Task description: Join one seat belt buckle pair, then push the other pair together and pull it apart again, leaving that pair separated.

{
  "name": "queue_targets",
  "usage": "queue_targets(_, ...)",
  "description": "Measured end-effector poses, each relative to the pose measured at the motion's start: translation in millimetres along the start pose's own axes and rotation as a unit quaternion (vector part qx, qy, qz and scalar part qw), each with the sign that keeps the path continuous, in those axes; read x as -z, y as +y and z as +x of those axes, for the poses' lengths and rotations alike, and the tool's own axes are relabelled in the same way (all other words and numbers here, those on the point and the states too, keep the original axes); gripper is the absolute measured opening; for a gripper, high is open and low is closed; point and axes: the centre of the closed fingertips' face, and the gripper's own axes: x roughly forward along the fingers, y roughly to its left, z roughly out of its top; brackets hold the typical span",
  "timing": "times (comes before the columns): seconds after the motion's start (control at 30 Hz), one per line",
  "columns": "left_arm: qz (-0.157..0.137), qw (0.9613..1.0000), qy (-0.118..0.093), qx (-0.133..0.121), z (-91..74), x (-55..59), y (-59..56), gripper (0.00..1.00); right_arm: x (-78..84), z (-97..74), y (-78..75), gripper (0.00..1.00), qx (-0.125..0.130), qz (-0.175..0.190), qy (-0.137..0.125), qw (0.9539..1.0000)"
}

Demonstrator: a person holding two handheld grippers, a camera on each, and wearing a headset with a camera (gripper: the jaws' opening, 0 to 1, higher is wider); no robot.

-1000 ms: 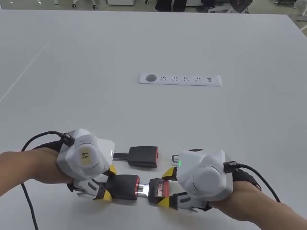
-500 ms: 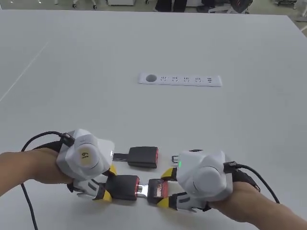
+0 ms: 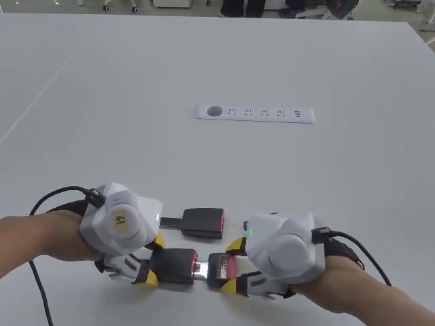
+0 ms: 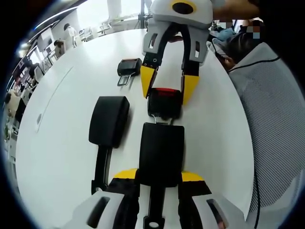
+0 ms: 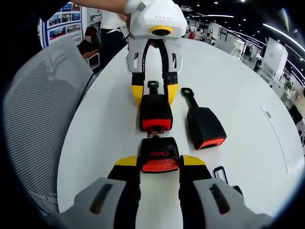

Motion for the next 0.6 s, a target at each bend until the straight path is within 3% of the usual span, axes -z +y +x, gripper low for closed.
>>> queue_targets(0.6, 0.003, 1.0000, -0.001, 0.001, 0.1, 0.2, 0.4, 0.31, -6.1, 2.2, 2.5, 0.28, -0.002, -0.004, -0.005, 1.0000)
